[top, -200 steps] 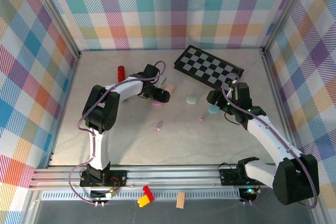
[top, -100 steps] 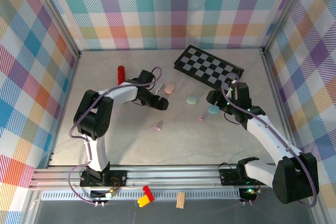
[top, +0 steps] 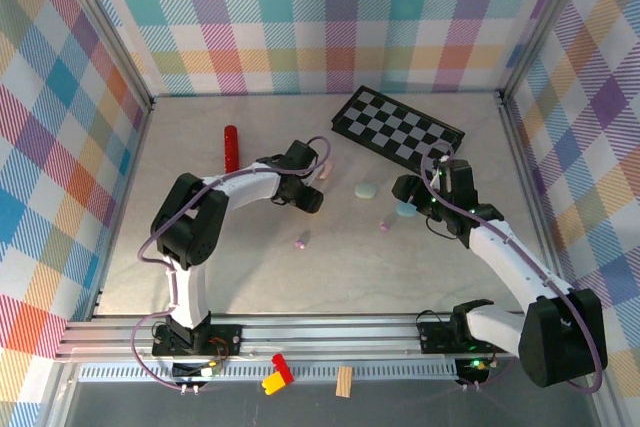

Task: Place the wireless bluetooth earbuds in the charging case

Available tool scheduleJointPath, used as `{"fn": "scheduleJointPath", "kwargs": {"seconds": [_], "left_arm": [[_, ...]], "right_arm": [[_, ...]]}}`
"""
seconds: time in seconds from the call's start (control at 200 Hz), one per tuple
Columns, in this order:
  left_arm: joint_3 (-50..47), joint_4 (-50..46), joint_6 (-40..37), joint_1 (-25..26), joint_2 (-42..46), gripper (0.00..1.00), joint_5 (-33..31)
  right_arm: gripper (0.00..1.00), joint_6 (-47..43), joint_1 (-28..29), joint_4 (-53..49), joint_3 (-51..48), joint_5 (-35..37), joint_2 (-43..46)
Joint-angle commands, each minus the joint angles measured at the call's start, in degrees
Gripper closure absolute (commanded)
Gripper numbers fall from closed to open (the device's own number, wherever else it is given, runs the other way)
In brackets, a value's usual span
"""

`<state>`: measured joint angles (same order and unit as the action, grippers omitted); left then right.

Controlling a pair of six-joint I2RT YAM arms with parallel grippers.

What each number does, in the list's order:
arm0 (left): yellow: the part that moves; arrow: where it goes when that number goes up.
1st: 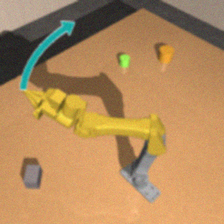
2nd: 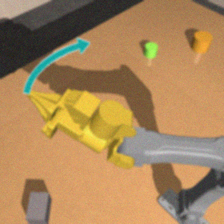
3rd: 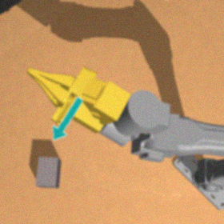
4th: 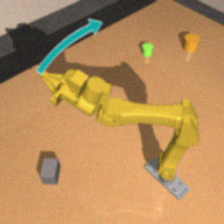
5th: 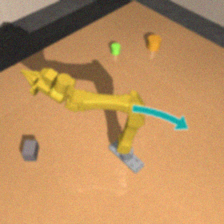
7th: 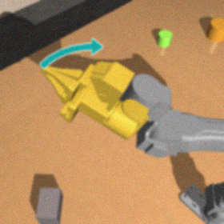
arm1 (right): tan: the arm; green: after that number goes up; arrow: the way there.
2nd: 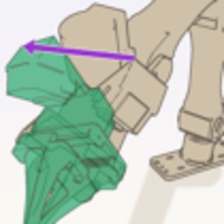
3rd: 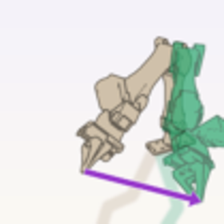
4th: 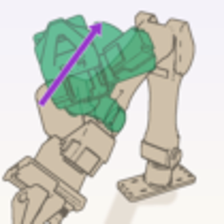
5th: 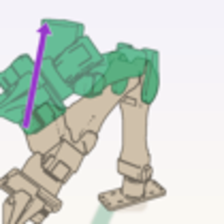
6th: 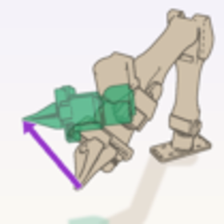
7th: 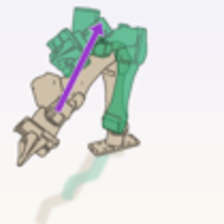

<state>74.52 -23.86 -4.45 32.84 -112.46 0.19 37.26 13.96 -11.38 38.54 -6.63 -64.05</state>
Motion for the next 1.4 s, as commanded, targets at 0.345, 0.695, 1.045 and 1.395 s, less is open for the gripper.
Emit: {"fn": "scheduleJointPath", "kwargs": {"seconds": [0.345, 0.695, 1.045, 1.395], "left_arm": [[-9.4, 10.3, -4.1, 1.3, 8.7, 0.68, 1.3], [-21.1, 26.9, -14.0, 2.5, 25.5, 0.67, 20.5], [-21.3, 25.8, -23.5, 8.2, 31.1, 0.65, 26.8], [-20.6, 23.2, -29.5, 10.9, 33.1, 0.65, 29.5]], "right_arm": [[0.23, -0.6, 0.4, -2.9, 0.4, -4.0, 3.1], [0.23, -3.4, 0.5, -9.1, 5.9, -24.7, 3.3], [0.23, -0.3, 2.7, -6.4, 9.5, -34.8, -0.3], [0.26, 1.0, 7.7, -2.7, 12.6, -38.5, -4.1]]}}
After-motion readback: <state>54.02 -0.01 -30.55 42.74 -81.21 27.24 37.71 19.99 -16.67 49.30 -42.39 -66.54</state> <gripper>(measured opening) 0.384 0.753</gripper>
